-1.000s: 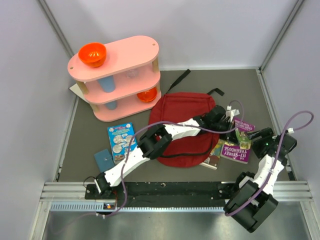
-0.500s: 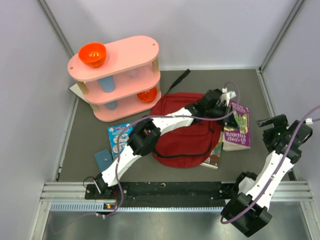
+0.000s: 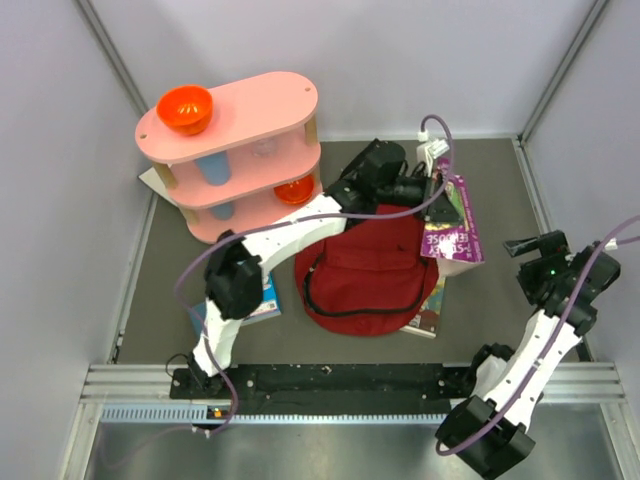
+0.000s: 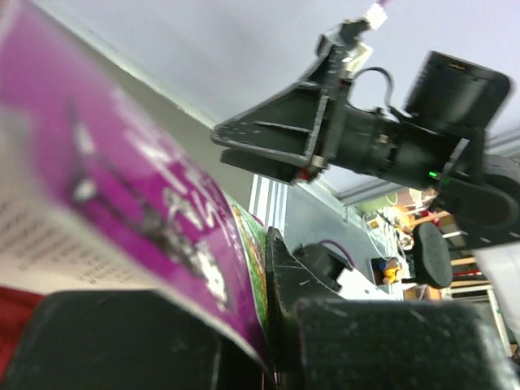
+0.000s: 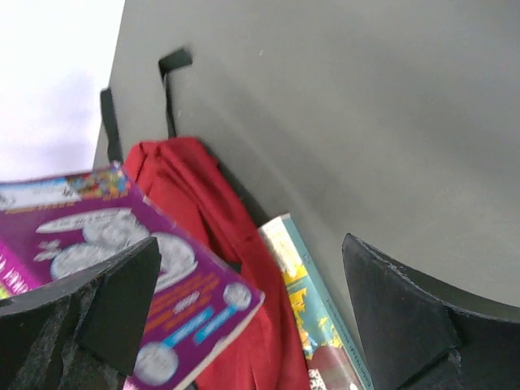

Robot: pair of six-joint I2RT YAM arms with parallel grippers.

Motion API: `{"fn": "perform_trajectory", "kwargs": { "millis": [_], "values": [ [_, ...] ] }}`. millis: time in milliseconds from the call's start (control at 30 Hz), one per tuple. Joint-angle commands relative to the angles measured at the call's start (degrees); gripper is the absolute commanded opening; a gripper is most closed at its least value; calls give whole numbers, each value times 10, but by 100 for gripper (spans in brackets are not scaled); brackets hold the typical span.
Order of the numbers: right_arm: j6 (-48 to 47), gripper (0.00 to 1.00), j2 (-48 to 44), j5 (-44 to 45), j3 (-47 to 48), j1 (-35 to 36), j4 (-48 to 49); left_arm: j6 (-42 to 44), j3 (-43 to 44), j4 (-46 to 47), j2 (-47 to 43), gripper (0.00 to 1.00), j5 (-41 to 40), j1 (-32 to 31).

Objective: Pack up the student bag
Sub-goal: Place the book in the student bag.

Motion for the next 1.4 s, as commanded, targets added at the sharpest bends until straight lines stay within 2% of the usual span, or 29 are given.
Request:
{"fn": "perform_trajectory", "kwargs": {
  "millis": [0,133,167,267,333,433,500,600,733,800,833,867,967,1000,1100,1133,1267,1367],
  "values": [
    [10,92,-16,-114,-59,7,85,126,-32,-85,-186,0,-19,12],
    [53,89,-24,-203,-113,28,166,217,-140,-201,-302,0,-155,31],
    [63,89,-29,-209,-122,35,183,227,-157,-218,-342,0,-166,38],
    [99,88,-29,-210,-141,99,229,244,-219,-250,-395,0,-147,52],
    [115,88,-23,-192,-143,153,246,252,-238,-277,-399,0,-127,53],
    [126,89,-16,-178,-141,193,250,253,-263,-284,-380,0,-64,52],
    [124,89,-16,-182,-143,197,250,251,-268,-285,-344,0,-15,52],
    [111,89,-18,-188,-143,197,241,250,-263,-274,-283,0,10,46],
    [98,89,-9,-216,-144,199,243,244,-244,-259,-201,0,-17,40],
    [89,89,-5,-225,-140,204,241,240,-235,-293,-163,0,-40,40],
    [86,89,-3,-236,-138,207,242,232,-229,-317,-154,0,-90,41],
    [83,89,2,-241,-132,213,241,228,-234,-338,-150,0,-105,40],
    [71,89,18,-239,-123,242,251,210,-304,-323,-185,14,-156,41],
    [65,89,25,-221,-118,271,250,199,-346,-296,-196,22,-164,43],
    [55,88,68,-198,-115,346,257,178,-398,-269,-231,43,-195,51],
    [54,87,77,-178,-115,363,260,177,-404,-271,-237,56,-210,52],
    [96,83,85,-152,-152,409,328,181,-412,-292,-243,64,-254,57],
    [98,82,78,-90,-160,447,305,186,-429,-277,-240,65,-232,60]
  ]
}}
